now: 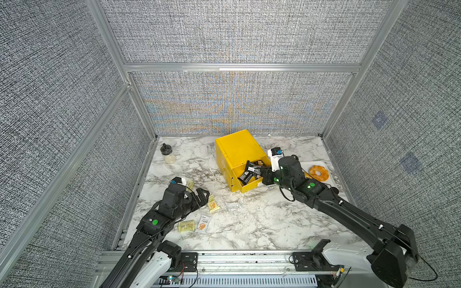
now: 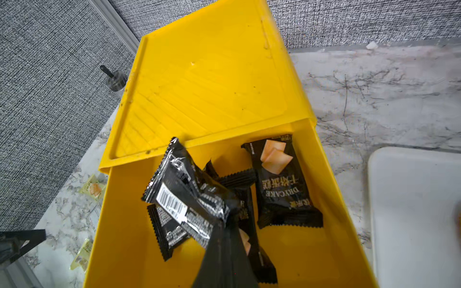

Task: Place the cookies into the drawer by color
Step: Place the cookie in the drawer, then close the drawer in the storage box.

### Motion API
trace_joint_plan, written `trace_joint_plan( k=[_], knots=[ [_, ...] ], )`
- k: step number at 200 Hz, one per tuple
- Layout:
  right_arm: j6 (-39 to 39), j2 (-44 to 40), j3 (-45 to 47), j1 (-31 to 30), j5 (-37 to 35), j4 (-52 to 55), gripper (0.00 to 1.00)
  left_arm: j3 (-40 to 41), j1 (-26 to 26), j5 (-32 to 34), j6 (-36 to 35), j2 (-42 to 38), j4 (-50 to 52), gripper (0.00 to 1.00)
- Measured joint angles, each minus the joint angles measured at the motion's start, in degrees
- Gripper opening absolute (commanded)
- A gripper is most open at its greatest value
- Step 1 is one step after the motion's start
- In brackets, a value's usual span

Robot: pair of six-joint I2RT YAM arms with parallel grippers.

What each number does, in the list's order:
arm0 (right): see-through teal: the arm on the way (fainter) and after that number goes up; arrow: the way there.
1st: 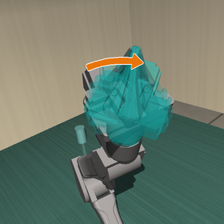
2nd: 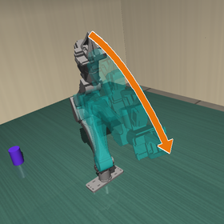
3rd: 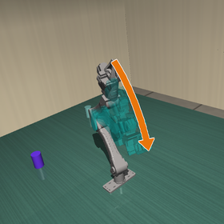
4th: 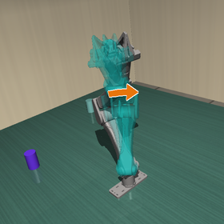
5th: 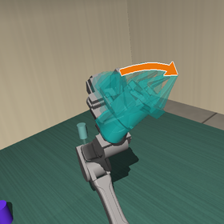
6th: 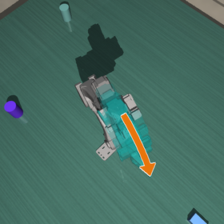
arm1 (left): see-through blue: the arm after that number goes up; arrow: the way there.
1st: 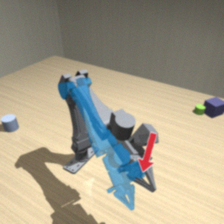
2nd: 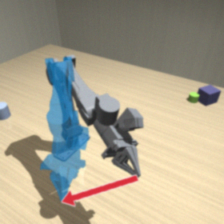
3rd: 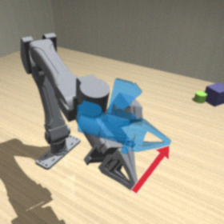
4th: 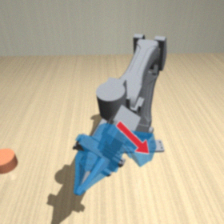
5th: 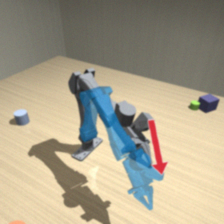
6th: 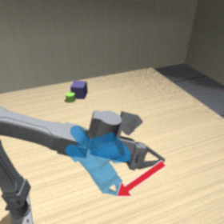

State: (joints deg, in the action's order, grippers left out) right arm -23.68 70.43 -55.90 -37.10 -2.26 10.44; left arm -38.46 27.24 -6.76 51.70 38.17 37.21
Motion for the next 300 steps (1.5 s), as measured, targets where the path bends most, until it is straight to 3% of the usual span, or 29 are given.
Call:
trace_joint_plan(
  k=[32,84,147,209,259,300],
  knots=[
    [0.4,0.5,-0.7,0.1,2.3,0.0,0.31,-0.5,2.2,1.4,0.8,0.7,-0.2,0.99],
    [0.9,-0.5,-2.0,0.2,3.2,1.3,0.37,-1.2,3.5,2.8,1.2,1.9,-0.3,0.99],
    [3.1,-5.9,-3.3,0.2,5.2,4.8,0.64,-4.0,4.3,3.2,1.2,2.3,-0.3,0.99],
    [4.7,-10.6,1.6,0.2,5.2,6.8,0.99,-8.8,4.4,2.1,-0.9,3.5,1.9,0.99],
    [4.7,-14.1,5.2,0.2,4.5,7.1,0.99,-11.3,4.4,0.8,-3.1,3.8,3.9,0.99],
    [3.8,-18.8,7.7,0.2,4.2,7.5,0.99,-15.6,4.4,0.5,-5.3,8.6,2.8,0.99]
  ],
)
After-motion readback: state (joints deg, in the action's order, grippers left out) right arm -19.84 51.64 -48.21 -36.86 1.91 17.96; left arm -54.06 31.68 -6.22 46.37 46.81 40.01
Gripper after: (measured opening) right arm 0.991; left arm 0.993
